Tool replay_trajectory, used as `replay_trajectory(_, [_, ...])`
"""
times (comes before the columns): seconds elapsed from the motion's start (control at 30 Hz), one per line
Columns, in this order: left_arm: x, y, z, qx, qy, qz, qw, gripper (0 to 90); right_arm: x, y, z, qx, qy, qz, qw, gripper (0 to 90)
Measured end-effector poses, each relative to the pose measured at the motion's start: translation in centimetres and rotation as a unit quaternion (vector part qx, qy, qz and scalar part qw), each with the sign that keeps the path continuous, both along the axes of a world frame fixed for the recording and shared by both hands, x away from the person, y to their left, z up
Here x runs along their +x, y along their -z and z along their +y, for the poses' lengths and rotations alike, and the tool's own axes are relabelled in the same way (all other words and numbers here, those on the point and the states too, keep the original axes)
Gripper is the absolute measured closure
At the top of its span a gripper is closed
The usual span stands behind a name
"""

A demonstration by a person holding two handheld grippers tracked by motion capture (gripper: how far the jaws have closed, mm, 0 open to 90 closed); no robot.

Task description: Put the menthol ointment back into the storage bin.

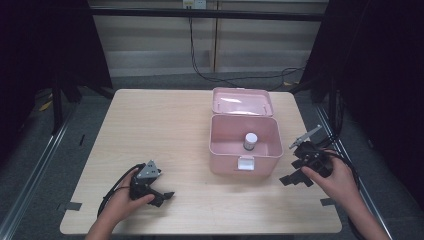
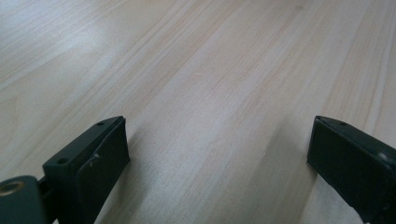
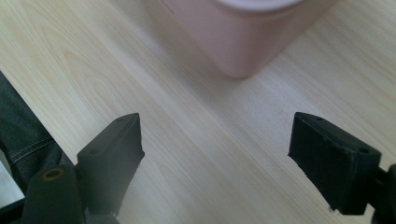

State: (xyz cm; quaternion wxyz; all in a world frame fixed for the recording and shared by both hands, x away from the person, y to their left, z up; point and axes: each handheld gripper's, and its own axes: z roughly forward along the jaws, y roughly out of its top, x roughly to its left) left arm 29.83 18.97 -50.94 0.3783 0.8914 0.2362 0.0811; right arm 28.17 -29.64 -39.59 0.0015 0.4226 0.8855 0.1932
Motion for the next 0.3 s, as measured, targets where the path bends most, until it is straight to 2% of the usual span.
replay_trajectory(0.3, [0.0, 0.0, 0.0, 0.000, 0.000, 0.000, 1.0000, 4.9, -1.4, 1.2, -0.2, 0.016, 0.003, -0.016, 0.9997, 17.3])
